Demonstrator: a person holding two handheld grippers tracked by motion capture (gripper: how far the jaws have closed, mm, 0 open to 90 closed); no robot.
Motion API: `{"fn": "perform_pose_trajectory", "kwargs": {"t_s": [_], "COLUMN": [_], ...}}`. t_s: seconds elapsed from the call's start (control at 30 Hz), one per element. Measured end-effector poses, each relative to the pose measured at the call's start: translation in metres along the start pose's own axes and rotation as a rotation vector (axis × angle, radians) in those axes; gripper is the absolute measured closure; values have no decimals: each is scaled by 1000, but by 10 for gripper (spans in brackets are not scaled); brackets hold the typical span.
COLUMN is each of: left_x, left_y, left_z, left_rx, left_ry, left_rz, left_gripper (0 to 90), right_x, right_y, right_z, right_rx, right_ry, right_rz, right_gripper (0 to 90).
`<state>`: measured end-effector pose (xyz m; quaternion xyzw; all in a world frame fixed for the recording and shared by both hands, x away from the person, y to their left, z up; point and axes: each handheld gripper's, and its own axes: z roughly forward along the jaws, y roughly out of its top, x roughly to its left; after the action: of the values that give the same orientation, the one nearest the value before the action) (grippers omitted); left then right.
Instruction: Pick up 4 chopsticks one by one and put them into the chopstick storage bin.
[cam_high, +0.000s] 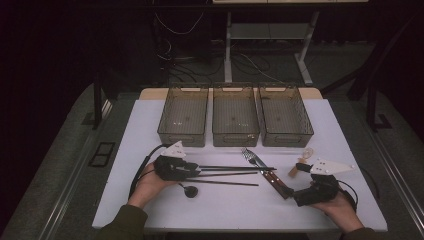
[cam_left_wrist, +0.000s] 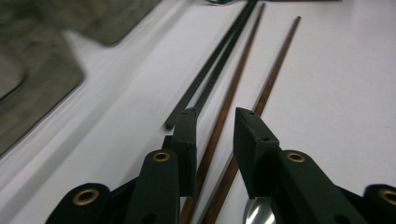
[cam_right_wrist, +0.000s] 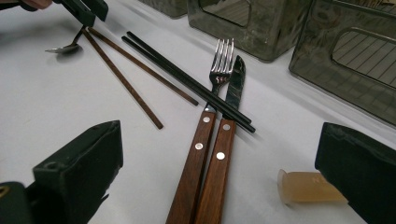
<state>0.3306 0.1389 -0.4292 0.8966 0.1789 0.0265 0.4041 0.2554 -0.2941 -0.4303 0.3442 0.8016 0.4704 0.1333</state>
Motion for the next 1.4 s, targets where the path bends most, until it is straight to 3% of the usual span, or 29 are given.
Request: {"fn": "perform_pose_trajectory", "kwargs": {"t_s": [0.1, 0.17, 0.33, 0.5, 0.97, 1.4], "left_x": [0, -2, -1, 0, 2, 6], "left_y": [7, 10, 16, 19, 17, 14], "left_z": [10, 17, 30, 37, 41, 42], "left_rx": [7, 20, 50, 79, 102, 78], "left_ry": [-45, -71, -86, -89, -73, -103], "left_rz": [46, 53, 76, 114, 147, 173], "left_gripper": [731, 748, 768, 799, 814, 834], "right_x": [0, 0, 0, -1, -1, 0], "right_y": [0, 0, 0, 0, 0, 0], "right_z": [0, 0, 0, 0, 1, 1], "right_rx": [2, 1, 0, 4, 4, 7], "right_ry": [-1, 0, 0, 2, 3, 2], "right_rz": [0, 0, 1, 4, 5, 5], "right_gripper": [12, 12, 11, 11, 12, 12]}}
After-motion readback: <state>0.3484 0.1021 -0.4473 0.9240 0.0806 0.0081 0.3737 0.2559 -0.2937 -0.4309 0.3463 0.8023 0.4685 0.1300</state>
